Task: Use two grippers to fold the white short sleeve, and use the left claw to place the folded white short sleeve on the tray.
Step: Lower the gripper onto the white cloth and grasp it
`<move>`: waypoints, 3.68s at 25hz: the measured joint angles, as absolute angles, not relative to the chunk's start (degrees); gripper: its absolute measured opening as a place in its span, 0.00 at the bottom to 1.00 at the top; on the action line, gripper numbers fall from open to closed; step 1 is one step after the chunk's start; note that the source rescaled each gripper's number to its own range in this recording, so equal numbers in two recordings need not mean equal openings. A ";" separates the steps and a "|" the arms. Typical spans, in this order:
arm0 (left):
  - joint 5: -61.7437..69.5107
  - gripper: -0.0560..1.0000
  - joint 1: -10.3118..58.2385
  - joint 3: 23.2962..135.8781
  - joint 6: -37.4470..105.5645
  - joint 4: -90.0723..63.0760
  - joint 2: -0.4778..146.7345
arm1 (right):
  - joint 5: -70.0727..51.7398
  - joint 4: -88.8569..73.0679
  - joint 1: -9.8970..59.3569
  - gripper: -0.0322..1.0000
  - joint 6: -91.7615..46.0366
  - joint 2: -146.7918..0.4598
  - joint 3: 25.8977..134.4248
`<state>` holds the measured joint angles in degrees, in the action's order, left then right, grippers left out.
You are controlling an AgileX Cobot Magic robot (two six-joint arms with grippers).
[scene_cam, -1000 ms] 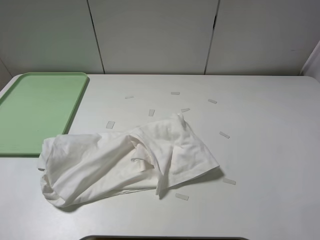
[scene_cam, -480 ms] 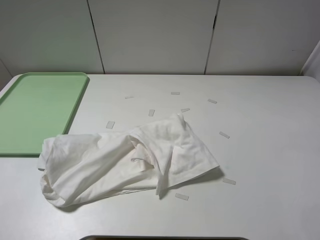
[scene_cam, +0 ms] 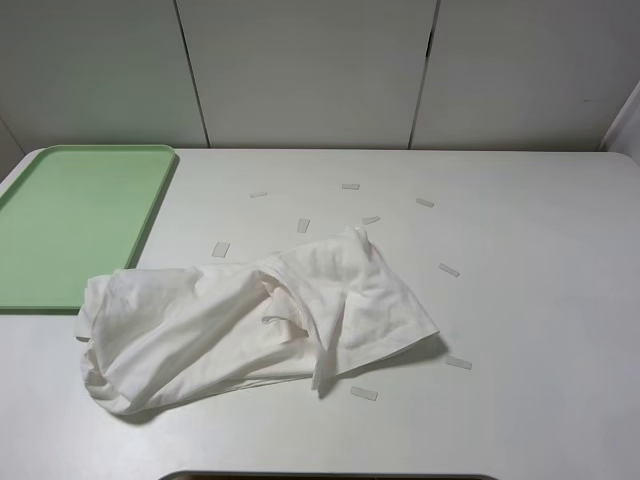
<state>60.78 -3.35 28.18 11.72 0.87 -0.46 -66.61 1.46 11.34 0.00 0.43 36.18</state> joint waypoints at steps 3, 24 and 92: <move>60.78 1.00 -3.35 28.18 11.72 0.87 -0.46 | -69.01 1.96 12.06 1.00 0.00 0.43 33.02; 60.38 1.00 -3.35 28.18 11.72 0.76 -0.46 | -59.43 3.08 12.18 1.00 0.42 0.43 28.49; 38.44 0.98 -3.11 28.35 7.21 -20.29 72.10 | -59.06 2.63 12.18 1.00 1.14 0.43 28.47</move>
